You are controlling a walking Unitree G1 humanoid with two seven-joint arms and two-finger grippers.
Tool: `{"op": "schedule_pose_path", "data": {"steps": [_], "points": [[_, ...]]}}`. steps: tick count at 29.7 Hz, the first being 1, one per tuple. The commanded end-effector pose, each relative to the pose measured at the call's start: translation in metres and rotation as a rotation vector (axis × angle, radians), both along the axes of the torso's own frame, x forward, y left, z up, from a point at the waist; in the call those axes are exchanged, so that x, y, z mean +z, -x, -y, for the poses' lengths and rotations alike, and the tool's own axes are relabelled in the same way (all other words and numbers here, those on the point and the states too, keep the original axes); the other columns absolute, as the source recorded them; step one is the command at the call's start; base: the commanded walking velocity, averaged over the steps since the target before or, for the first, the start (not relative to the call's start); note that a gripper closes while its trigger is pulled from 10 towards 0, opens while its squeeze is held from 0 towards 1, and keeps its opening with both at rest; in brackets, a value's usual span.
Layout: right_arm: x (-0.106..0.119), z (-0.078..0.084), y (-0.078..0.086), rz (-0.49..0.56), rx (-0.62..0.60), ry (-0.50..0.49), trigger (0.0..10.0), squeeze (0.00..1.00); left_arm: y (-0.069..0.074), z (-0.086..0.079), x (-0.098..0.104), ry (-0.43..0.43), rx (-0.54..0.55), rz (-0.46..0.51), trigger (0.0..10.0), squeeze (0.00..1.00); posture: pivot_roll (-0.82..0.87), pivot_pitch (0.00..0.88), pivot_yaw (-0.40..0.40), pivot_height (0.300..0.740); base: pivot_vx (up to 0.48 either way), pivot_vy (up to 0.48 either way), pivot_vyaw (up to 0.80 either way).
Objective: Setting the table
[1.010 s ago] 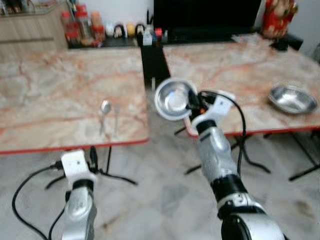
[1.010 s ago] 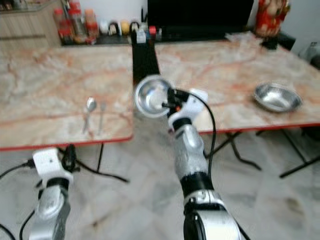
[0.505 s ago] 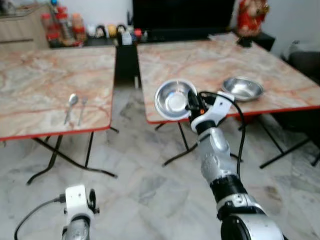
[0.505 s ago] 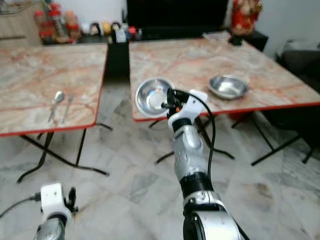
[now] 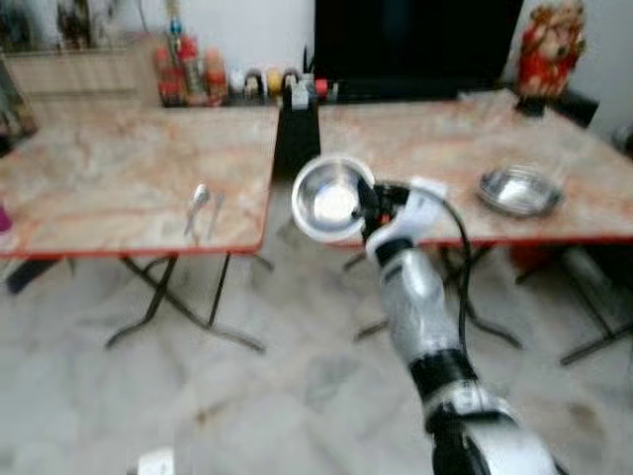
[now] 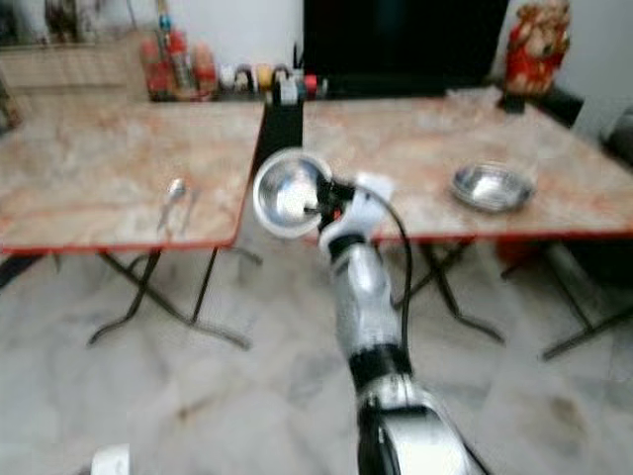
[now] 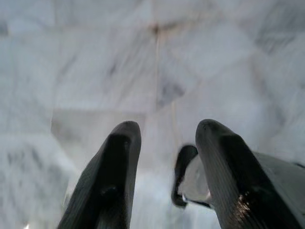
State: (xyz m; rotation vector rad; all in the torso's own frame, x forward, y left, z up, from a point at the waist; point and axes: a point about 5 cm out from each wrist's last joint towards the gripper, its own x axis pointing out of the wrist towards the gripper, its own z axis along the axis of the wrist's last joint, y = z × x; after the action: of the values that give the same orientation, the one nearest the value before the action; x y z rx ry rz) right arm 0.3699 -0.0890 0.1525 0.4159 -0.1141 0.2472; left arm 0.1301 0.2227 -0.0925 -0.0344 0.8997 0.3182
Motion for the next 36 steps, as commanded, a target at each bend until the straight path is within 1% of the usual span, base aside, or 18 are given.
{"op": "schedule_pose_path", "data": {"steps": [1, 5, 14, 19, 22, 24, 28, 36], "points": [[0.0075, 0.0102, -0.0031, 0.023, -0.030, 0.002, 10.0, 0.00, -0.0108, 0.0058, 0.0027, 0.007, -0.017, 0.031, 10.0, 0.00, 0.02, 0.009, -0.006, 0.732, 0.334, 0.000, 0.00], [0.0082, 0.0114, -0.0036, 0.024, -0.033, 0.006, 10.0, 0.00, -0.0082, 0.0073, 0.0010, 0.013, -0.016, 0.022, 10.0, 0.00, 0.02, 0.008, -0.008, 0.732, 0.334, 0.000, 0.00], [0.0091, 0.0111, -0.0042, 0.023, -0.038, -0.006, 10.0, 0.00, -0.0112, 0.0081, 0.0012, 0.016, -0.022, 0.026, 10.0, 0.00, 0.02, 0.007, -0.009, 0.732, 0.335, 0.000, 0.00], [0.0107, 0.0107, -0.0037, 0.041, -0.039, 0.022, 10.0, 0.00, -0.0139, 0.0089, 0.0018, 0.016, -0.027, 0.032, 10.0, 0.00, 0.02, 0.008, -0.007, 0.732, 0.335, 0.000, 0.00], [0.0124, 0.0114, -0.0036, 0.055, -0.043, 0.031, 10.0, 0.00, -0.0142, 0.0092, 0.0018, 0.018, -0.029, 0.031, 10.0, 0.00, 0.02, 0.008, -0.008, 0.732, 0.335, 0.000, 0.61], [0.0123, 0.0112, -0.0036, 0.054, -0.042, 0.029, 10.0, 0.00, -0.0142, 0.0093, 0.0017, 0.018, -0.031, 0.031, 10.0, 0.00, 0.02, 0.007, -0.008, 0.732, 0.334, 0.000, 0.57], [0.0116, 0.0112, -0.0038, 0.044, -0.040, 0.009, 10.0, 0.00, -0.0144, 0.0105, 0.0015, 0.021, -0.032, 0.031, 10.0, 0.00, 0.02, 0.006, -0.008, 0.732, 0.334, 0.000, 0.00], [0.0127, 0.0110, -0.0038, 0.053, -0.032, 0.002, 10.0, 0.00, -0.0150, 0.0120, 0.0014, 0.023, -0.032, 0.032, 10.0, 0.00, 0.02, 0.003, -0.011, 0.732, 0.337, 0.000, 0.00]]}}
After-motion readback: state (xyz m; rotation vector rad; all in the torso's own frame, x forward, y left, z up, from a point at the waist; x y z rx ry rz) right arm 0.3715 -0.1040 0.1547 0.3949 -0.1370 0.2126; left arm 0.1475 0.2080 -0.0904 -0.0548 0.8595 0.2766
